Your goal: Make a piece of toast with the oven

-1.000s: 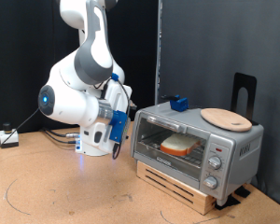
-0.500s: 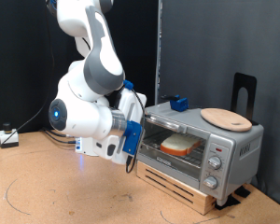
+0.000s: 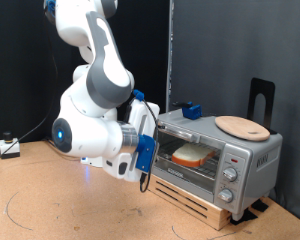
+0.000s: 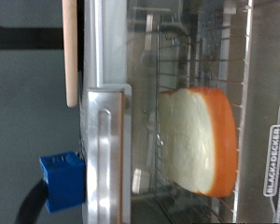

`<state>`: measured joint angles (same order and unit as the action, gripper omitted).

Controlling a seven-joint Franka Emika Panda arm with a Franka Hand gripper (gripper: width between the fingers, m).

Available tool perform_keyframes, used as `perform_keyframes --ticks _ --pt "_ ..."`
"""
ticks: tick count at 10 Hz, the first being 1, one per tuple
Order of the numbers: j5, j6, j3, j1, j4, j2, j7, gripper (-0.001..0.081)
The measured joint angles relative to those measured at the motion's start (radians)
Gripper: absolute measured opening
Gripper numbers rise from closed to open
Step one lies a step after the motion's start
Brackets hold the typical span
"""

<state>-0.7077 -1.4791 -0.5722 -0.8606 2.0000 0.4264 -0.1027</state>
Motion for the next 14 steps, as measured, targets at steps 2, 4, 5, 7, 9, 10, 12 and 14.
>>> perform_keyframes --ticks 2,4,5,7,9,10,12,14 --pt "0.089 0.011 0.0 0.03 -0.101 0.091 -0.012 0.0807" --pt "0.132 -0.055 0.002 0.065 -0.169 0.156 0.017 0.0807" --pt "0.127 -0.103 0.007 0.076 -0.175 0.169 0.04 0.0807" --pt "0.124 -0.02 0.006 0.072 -0.187 0.177 0.034 0.0807" --pt "0.068 0.041 0.007 0.071 -0.244 0.232 0.05 0.0807" --pt "0.039 0.036 0.007 0.074 -0.278 0.27 0.063 0.0807" --pt "0.019 -0.022 0.007 0.091 -0.336 0.338 0.093 0.0807" --pt "0.031 -0.079 0.017 0.127 -0.39 0.395 0.128 0.0807"
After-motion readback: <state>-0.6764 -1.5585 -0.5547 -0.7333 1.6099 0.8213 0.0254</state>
